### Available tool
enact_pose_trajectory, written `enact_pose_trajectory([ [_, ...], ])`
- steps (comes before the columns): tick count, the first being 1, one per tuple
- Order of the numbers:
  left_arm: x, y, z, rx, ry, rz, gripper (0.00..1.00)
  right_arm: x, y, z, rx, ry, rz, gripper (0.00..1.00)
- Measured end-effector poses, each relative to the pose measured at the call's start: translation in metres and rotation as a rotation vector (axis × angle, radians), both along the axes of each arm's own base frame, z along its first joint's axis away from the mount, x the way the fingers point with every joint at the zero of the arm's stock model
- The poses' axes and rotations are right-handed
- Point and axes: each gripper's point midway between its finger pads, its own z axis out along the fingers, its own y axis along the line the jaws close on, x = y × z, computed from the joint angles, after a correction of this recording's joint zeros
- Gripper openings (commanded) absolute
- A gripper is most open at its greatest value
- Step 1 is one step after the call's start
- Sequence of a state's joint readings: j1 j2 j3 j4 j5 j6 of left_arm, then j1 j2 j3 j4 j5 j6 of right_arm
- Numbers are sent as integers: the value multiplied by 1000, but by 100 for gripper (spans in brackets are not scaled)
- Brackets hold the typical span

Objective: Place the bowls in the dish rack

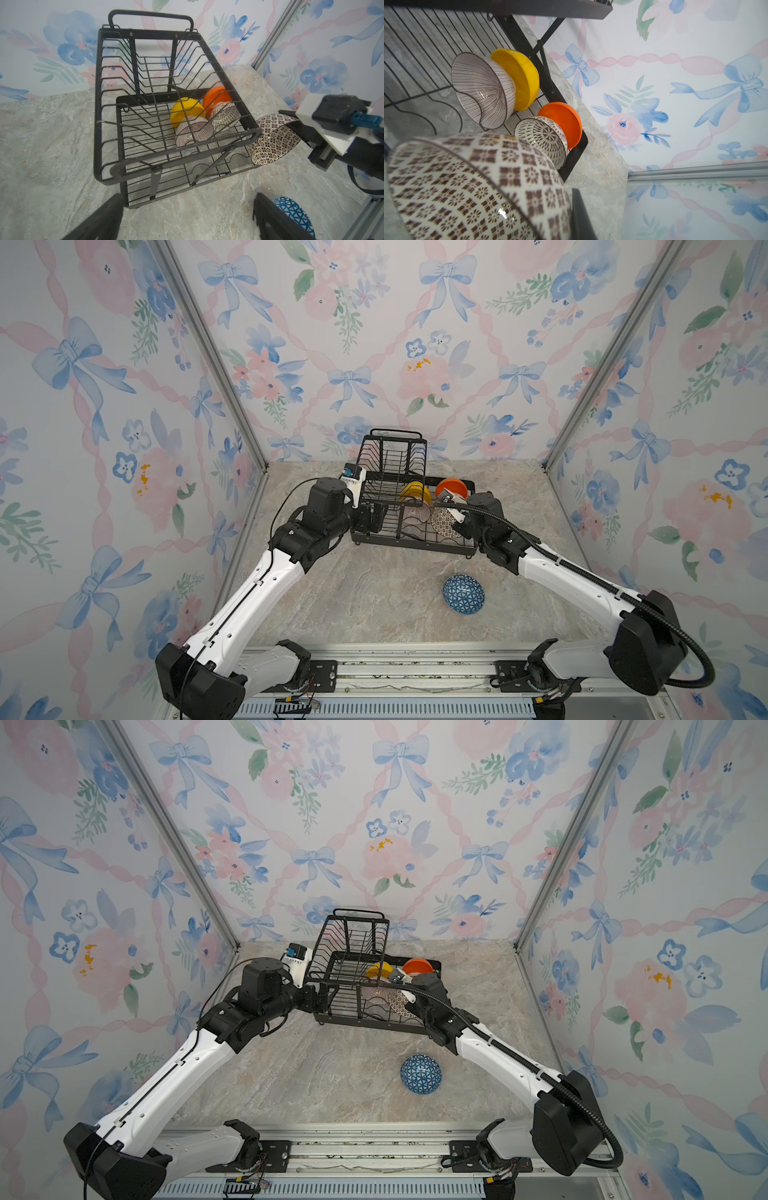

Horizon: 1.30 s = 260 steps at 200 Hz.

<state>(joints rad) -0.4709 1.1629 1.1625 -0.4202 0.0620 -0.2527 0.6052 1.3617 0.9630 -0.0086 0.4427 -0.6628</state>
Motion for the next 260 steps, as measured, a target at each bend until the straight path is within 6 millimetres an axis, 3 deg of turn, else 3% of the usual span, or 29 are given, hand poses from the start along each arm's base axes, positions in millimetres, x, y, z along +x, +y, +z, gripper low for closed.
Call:
enact_pose_trajectory([
  [33,0,5,-4,-4,12,13,98,1,0,-6,-82,-53,33,0],
  [89,-3,7,-3,-11,11,9,98,5,21,-18,-195,-110,120,0],
  [169,-9,11,-4,-23,9,11,98,17,35,-37,-299,-136,154,0],
  [228,-10,12,-6,-23,17,10,98,28,40,-67,-362,-98,148,0],
  [260,-10,12,-7,-24,18,8,98,38,46,-63,-338,-100,126,0],
])
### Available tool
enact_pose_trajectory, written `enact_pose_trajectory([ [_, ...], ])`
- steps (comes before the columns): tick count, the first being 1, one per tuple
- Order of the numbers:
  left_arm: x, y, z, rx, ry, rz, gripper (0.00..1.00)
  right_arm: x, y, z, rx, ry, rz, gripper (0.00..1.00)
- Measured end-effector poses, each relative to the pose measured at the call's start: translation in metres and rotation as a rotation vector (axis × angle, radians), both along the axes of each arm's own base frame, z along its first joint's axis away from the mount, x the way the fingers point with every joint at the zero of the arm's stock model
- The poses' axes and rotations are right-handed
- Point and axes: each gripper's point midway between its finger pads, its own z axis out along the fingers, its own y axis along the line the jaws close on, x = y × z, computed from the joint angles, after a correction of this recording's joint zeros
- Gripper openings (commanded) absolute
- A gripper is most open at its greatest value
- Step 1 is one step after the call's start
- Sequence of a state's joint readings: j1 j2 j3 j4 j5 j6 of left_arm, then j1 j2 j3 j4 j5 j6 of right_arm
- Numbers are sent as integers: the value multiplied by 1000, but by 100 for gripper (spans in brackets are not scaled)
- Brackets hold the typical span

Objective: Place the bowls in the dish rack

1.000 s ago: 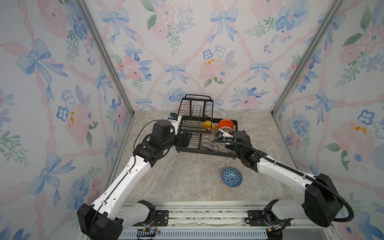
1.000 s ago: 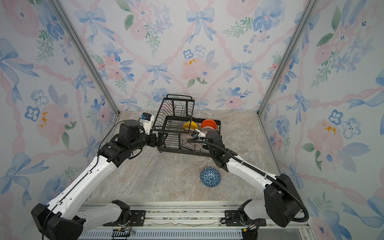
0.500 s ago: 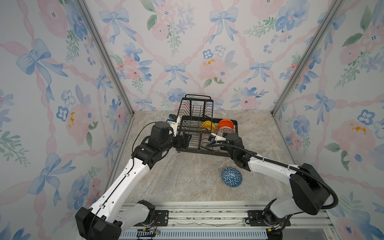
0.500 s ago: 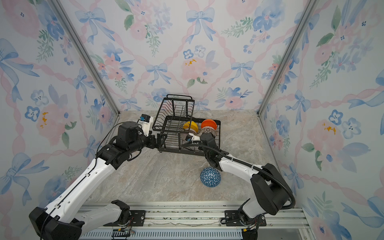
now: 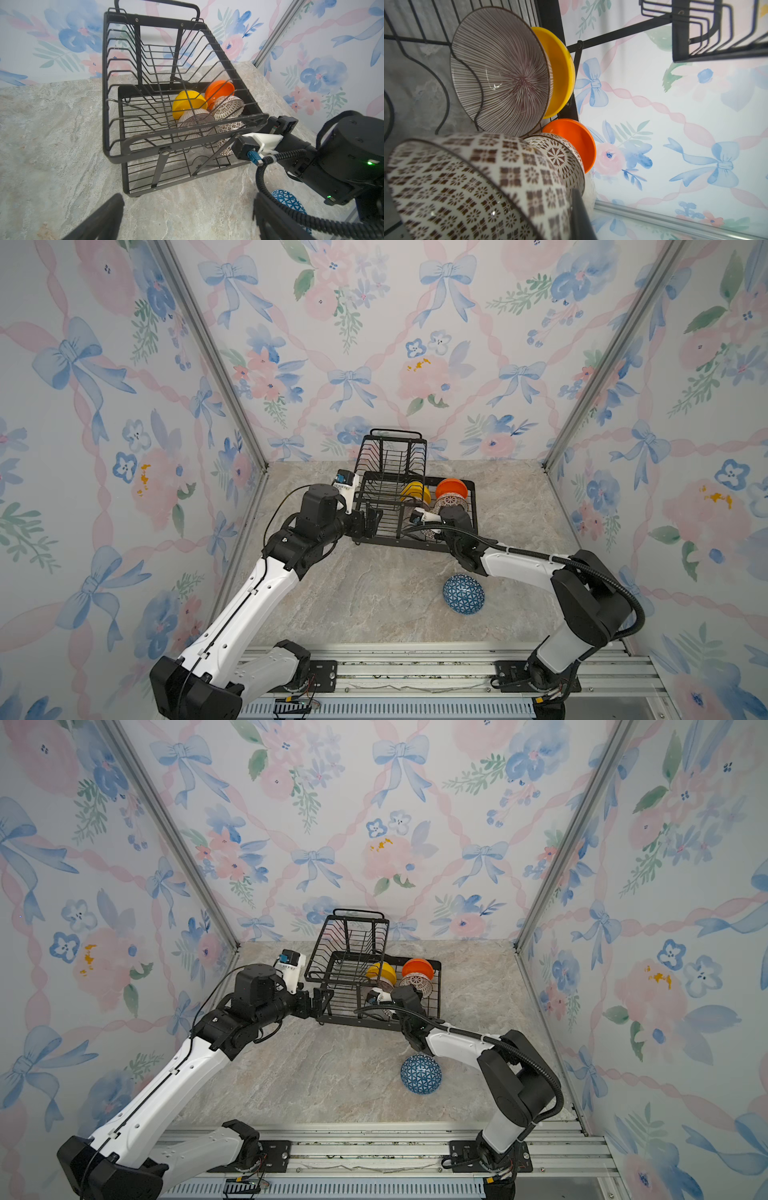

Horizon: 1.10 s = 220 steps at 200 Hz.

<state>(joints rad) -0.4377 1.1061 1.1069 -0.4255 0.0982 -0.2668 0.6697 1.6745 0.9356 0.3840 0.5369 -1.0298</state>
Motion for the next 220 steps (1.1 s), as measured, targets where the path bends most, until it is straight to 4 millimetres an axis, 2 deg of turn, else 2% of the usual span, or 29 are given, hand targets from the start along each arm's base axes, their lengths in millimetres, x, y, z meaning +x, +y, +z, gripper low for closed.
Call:
enact_pose_trajectory([
  [33,-1,1,-1,0,2,-1,98,11,6,-1,26,6,-24,0],
  [100,-4,1,-1,-4,0,-6,98,17,10,-25,6,34,-52,0],
  [220,-6,0,-9,-5,22,-10,98,31,26,-24,67,-11,-58,0],
])
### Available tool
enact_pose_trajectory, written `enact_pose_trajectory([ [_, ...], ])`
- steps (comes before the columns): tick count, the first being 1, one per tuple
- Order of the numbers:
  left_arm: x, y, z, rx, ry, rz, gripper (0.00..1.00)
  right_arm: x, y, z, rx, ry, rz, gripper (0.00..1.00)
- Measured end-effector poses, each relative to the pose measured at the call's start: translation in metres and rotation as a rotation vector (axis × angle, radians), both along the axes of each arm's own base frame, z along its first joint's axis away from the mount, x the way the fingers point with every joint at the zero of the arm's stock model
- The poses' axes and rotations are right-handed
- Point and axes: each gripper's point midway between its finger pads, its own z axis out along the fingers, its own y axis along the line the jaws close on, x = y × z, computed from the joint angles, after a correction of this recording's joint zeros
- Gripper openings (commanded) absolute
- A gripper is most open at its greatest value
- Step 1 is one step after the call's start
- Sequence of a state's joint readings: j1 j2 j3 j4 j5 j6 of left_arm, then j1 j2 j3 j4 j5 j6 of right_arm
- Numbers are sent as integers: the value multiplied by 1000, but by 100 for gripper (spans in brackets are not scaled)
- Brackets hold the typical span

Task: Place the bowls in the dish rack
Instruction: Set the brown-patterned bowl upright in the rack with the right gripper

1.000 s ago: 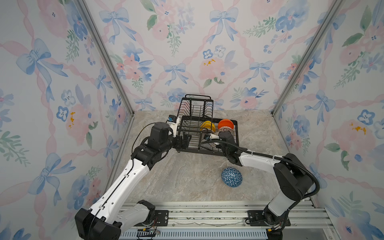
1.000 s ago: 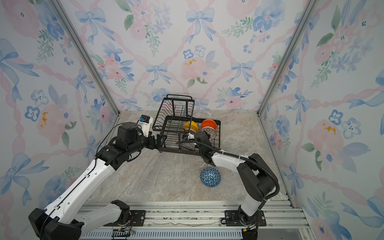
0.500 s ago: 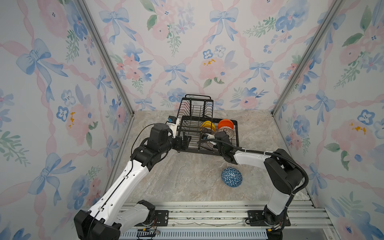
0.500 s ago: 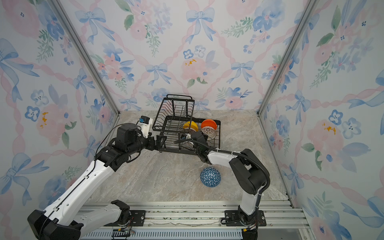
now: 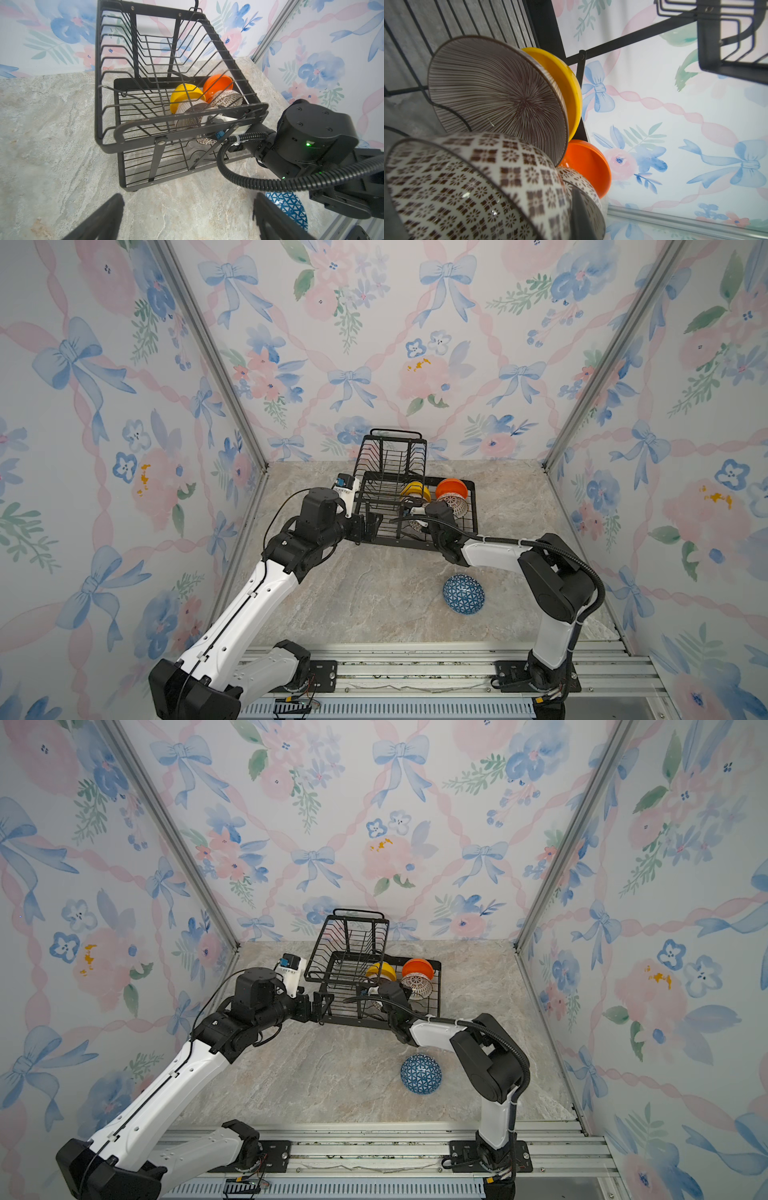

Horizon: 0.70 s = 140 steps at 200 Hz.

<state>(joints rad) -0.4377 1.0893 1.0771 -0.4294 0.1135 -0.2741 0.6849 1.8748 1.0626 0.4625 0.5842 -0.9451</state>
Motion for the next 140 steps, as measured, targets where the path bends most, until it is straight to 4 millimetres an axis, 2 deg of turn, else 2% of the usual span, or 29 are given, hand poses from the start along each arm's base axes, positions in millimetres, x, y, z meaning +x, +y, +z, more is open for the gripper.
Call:
enact_pose_trajectory([
  [140,-1,0,-5,4,11,-1,98,9,14,2,65,-36,9,0],
])
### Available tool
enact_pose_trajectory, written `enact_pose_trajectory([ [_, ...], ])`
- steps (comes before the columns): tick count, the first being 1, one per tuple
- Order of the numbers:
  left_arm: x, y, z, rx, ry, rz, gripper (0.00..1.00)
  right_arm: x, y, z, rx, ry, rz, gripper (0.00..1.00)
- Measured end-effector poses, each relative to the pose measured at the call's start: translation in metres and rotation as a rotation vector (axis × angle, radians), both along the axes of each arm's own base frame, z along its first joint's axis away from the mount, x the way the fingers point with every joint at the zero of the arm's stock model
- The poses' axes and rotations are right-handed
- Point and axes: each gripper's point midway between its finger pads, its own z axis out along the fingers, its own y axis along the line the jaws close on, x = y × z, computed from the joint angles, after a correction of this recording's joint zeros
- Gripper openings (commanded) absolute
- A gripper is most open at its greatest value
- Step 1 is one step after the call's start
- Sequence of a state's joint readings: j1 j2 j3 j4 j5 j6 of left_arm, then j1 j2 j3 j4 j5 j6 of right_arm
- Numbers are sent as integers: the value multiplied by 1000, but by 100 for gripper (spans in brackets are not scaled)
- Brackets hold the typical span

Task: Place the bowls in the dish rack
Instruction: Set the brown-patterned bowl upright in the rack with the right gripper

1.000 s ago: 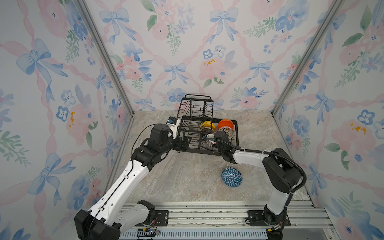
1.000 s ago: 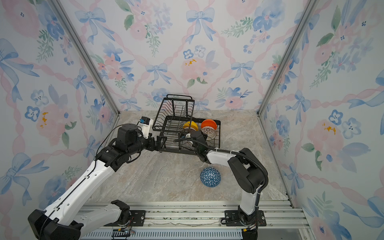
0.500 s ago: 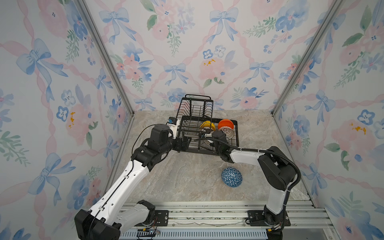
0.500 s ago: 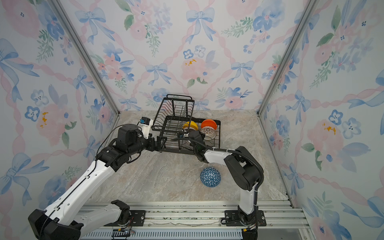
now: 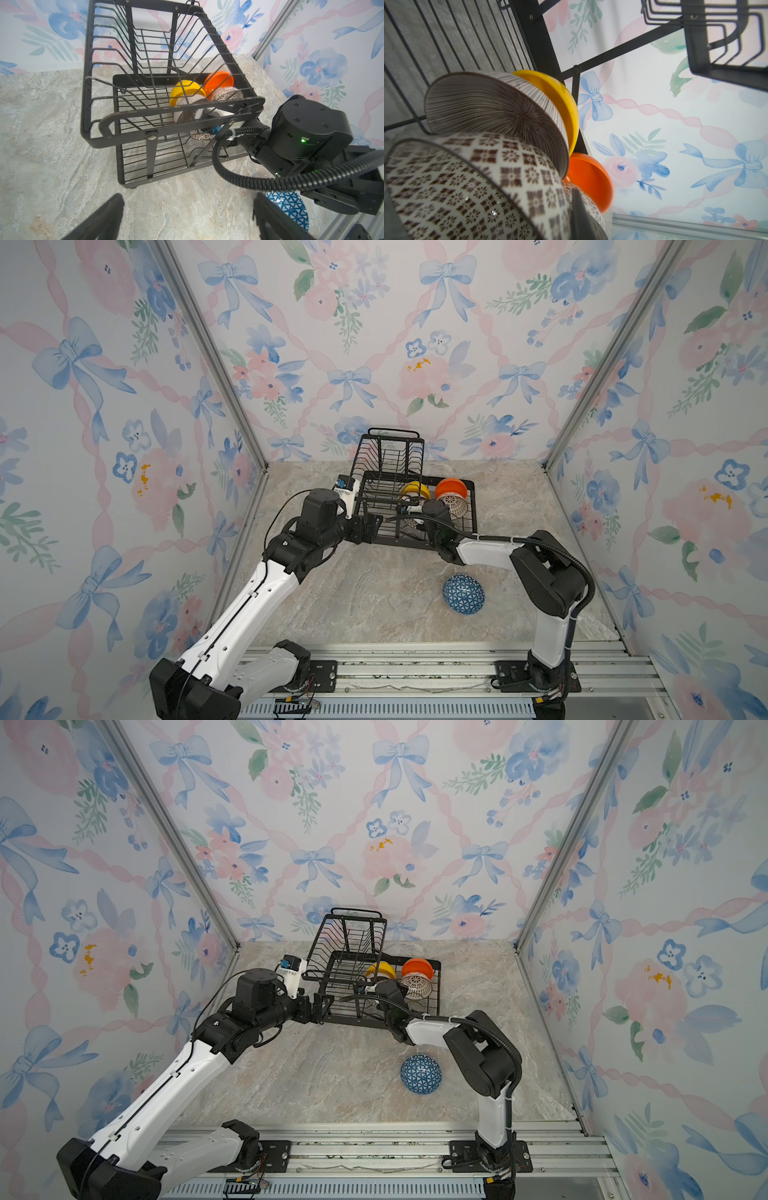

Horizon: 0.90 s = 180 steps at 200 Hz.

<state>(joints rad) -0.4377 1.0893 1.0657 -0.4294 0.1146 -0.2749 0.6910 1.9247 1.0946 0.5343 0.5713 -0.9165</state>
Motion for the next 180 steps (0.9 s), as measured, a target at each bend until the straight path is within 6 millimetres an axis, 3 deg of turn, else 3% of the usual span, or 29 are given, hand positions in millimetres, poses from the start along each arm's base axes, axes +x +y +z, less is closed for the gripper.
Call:
enact_pose_trajectory([
  [180,-1,-1,-2,-1,5,-6,98,-5,13,-6,179,-9,-13,0],
])
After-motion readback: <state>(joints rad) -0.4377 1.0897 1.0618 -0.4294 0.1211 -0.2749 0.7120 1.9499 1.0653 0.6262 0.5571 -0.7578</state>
